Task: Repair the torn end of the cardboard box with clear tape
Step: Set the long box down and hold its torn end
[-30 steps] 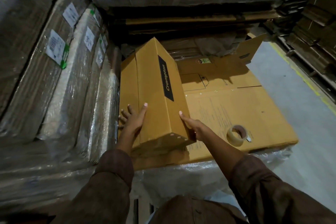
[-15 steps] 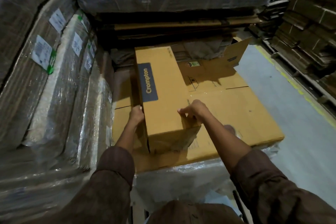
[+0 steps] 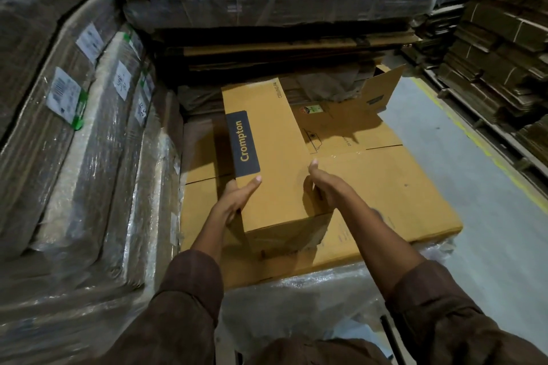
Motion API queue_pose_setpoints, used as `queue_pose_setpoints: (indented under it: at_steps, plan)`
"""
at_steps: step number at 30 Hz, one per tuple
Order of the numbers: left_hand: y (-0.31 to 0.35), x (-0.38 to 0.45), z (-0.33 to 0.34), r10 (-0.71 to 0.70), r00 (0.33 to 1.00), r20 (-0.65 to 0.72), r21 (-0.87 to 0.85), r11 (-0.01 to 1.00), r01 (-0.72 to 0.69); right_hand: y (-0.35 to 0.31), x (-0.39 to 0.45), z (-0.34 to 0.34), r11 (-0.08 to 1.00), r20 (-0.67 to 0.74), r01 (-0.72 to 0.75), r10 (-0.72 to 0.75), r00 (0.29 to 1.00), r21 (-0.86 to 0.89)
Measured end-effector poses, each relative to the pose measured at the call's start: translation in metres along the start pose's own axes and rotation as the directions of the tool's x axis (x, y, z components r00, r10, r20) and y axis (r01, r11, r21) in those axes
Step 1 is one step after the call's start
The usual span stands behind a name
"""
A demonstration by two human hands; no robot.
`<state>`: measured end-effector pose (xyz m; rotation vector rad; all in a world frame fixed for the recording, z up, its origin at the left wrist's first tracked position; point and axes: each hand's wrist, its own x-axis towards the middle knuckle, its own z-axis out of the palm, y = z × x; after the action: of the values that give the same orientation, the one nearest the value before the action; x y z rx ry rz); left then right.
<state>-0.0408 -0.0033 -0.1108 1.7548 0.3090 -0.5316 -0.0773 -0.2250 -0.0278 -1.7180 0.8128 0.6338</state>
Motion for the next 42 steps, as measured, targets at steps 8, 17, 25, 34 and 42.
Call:
queue_pose_setpoints:
  at_steps: [8,17,25,34,42]
  plan:
    - [-0.011,0.016,-0.013,-0.088,0.991,-0.102,0.035,0.995,0.092,-0.049,-0.024,-0.002,0.949,0.06,0.094,-0.079,0.995,-0.301]
    - [0.007,0.016,-0.038,0.039,0.959,-0.282,0.051,0.998,-0.025,-0.002,0.022,0.041,0.95,-0.059,0.144,-0.166,0.984,-0.277]
    - [-0.033,0.005,-0.053,-0.121,0.955,-0.269,0.169,0.971,0.17,0.066,0.049,0.031,0.974,-0.02,0.028,-0.033,0.999,-0.225]
    - [-0.046,-0.001,-0.042,-0.054,0.921,-0.386,0.283,0.943,0.175,0.057,0.044,0.04,0.872,0.074,0.069,-0.038,0.997,-0.485]
    - [-0.02,-0.011,-0.007,0.375,0.901,-0.218,0.757,0.648,-0.086,0.075,0.057,0.018,0.95,0.024,0.094,-0.091,0.996,-0.296]
